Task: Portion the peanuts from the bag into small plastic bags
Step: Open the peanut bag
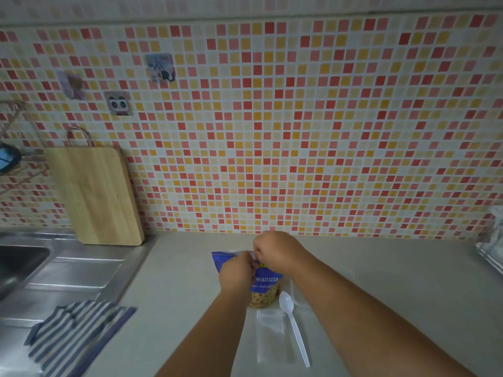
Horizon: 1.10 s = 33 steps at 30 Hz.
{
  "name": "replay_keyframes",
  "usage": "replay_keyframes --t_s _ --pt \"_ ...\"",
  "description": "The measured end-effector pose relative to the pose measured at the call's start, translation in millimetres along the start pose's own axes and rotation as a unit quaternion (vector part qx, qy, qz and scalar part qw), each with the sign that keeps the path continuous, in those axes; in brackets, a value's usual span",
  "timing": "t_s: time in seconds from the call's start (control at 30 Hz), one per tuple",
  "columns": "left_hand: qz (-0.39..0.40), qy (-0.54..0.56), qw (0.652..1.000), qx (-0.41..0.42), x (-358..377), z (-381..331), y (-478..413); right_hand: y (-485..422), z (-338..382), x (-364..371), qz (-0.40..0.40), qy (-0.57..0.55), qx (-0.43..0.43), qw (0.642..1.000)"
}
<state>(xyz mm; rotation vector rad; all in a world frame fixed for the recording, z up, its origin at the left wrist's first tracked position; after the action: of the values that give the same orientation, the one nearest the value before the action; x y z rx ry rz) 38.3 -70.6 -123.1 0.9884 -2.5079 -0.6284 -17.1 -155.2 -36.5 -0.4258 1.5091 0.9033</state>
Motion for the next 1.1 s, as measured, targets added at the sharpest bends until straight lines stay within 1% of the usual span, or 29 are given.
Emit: replay_keyframes --t_s 0.2,0.3,0.37,0.43,0.47,0.53,0.57,0.63,0.67,0.7,0.73,0.8,0.83,0.9,1.0,1.07,1.1 --pt "-0.033 -0.018 0.999 0.016 -15.5 -2.9 1.3 -7.8 11.2 5.3 -0.05 -0.039 0.019 0.998" --pt "-0.028 -0.028 0.998 0.046 -11.8 -3.8 6.0 -13.6 -10.4 -0.7 -0.05 -0.08 0.084 0.992" --pt "-0.027 -0.024 0.998 0.051 -10.0 -0.3 10.2 -16.1 -19.2 -9.8 -0.079 -0.08 0.067 0.991" --pt "-0.018 -0.022 0.999 0.045 -12.1 0.8 12.5 -14.1 -21.1 -9.9 -0.084 -0.094 0.035 0.991" --pt "-0.008 -0.029 0.999 0.039 -14.7 0.8 11.0 -12.2 -22.3 -7.2 -0.083 -0.114 0.024 0.99" --pt "0.001 -0.047 0.998 0.043 -24.8 -6.1 4.6 -4.7 -28.7 -5.2 -0.106 -0.177 0.023 0.978" --pt "-0.013 -0.063 0.996 0.056 -32.8 -13.5 0.8 -1.0 -33.3 -2.3 -0.107 -0.204 0.03 0.973" --pt "-0.054 -0.107 0.988 0.098 -49.6 -35.4 -4.1 3.8 -41.7 10.7 -0.078 -0.235 0.049 0.968" --pt "-0.056 -0.123 0.984 0.113 -52.5 -44.9 -5.7 5.9 -45.8 16.3 -0.068 -0.248 0.061 0.964" --pt "-0.028 -0.133 0.983 0.12 -49.0 -50.7 -8.0 8.5 -51.1 20.8 -0.069 -0.271 0.074 0.957" --pt "0.025 -0.141 0.983 0.116 -38.6 -52.2 -10.2 10.2 -56.4 22.8 -0.08 -0.305 0.083 0.945" --pt "0.143 -0.157 0.974 0.08 -13.8 -43.9 -6.3 11.7 -62.3 27.0 -0.103 -0.375 0.093 0.916" --pt "0.175 -0.17 0.967 0.067 -5.7 -38.8 -3.2 11.6 -61.5 28.6 -0.112 -0.397 0.093 0.906" --pt "0.196 -0.195 0.959 0.064 2.3 -29.6 -2.3 11.5 -55.9 28.8 -0.13 -0.419 0.096 0.894" --pt "0.191 -0.193 0.959 0.079 5.1 -26.8 0.7 12.7 -52.0 29.7 -0.142 -0.446 0.099 0.878" --pt "0.187 -0.176 0.962 0.087 2.4 -30.2 1.5 18.1 -61.7 33.4 -0.151 -0.474 0.122 0.859" --pt "0.19 -0.169 0.963 0.088 1.8 -32.1 2.4 24.3 -71.8 34.3 -0.17 -0.483 0.147 0.846"
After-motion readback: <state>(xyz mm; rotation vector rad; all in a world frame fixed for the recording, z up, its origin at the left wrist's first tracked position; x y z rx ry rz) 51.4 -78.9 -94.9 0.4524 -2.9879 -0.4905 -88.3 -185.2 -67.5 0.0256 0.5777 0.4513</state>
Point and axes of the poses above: each hand's wrist, its own y-axis away from the middle knuckle, its own x-axis out of the palm, z = x × y, the point moved 10 cm from there along -y, towards the middle knuckle, and after that the axes turned 9 degrees about z, right-handed, at the moved point
